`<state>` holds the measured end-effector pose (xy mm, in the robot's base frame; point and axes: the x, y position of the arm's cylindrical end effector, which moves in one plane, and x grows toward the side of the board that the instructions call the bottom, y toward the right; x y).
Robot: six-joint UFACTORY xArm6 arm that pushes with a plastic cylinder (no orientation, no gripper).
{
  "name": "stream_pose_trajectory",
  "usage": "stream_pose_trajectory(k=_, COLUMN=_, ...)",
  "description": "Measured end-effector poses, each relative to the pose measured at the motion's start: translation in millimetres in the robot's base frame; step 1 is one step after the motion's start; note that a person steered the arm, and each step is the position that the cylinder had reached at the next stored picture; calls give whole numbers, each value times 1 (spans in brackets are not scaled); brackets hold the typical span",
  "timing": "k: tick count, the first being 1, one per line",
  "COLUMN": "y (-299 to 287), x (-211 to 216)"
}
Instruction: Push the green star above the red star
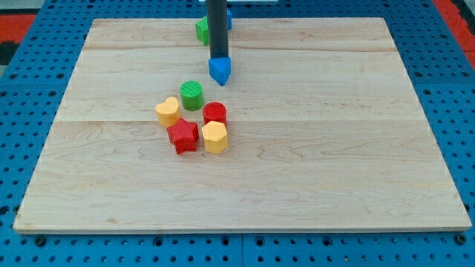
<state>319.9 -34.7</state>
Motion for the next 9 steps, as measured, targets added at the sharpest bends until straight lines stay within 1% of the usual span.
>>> stream_pose_trajectory(k=1, y=6, x=40)
stream_pose_trajectory(k=2, y=-7, x=52)
stream_pose_trajectory(k=3, y=-103, x=46)
stream_pose_trajectory(k=4, y=-132, x=9)
stream_pose_trajectory(k=5, y=-181, x=-46)
stream_pose_trajectory(k=6, y=-181, x=-125)
stream_pose_trajectory(k=8, y=-160, x=-128)
stream_pose_trajectory(k=9, y=-86, x=-129)
